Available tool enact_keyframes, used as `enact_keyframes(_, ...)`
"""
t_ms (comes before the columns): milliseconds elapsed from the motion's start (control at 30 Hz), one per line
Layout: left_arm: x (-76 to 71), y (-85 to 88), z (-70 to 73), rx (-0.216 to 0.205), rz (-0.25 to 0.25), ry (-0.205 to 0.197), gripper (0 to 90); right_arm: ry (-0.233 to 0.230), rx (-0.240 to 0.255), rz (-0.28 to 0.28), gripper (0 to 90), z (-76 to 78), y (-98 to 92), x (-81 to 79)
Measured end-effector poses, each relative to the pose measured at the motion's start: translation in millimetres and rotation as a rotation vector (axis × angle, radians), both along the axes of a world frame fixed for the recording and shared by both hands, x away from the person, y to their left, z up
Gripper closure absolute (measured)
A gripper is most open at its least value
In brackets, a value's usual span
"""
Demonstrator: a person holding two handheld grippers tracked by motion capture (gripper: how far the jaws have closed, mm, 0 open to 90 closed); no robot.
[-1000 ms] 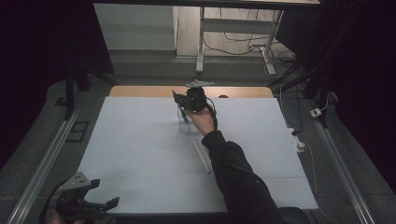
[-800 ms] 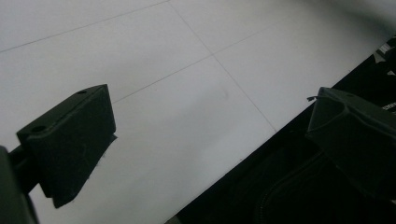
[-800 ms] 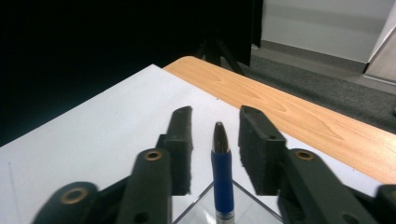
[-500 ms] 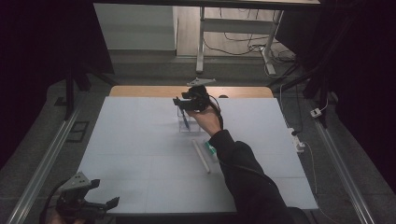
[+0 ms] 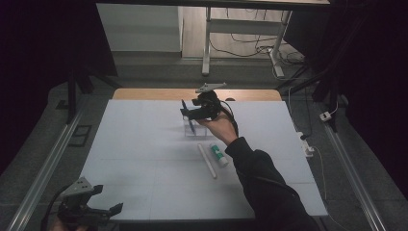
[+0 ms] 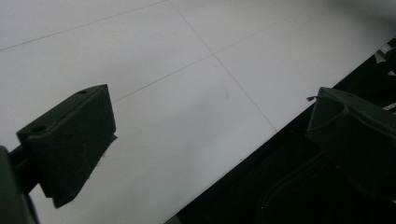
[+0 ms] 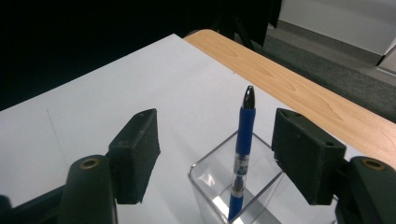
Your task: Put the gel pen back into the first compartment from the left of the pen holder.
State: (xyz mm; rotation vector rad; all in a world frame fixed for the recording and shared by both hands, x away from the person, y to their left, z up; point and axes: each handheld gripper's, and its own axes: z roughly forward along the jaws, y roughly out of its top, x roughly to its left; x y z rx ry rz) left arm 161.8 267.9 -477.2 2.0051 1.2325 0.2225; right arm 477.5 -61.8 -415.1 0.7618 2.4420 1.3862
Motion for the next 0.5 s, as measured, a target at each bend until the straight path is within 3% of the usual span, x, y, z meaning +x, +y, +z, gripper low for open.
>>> enact_keyframes(500, 0.3, 0.1, -0.1, 0.001, 0.001, 0.003, 1.1, 0.05, -0.022, 0.033, 16.9, 0.9, -17.4, -22.2)
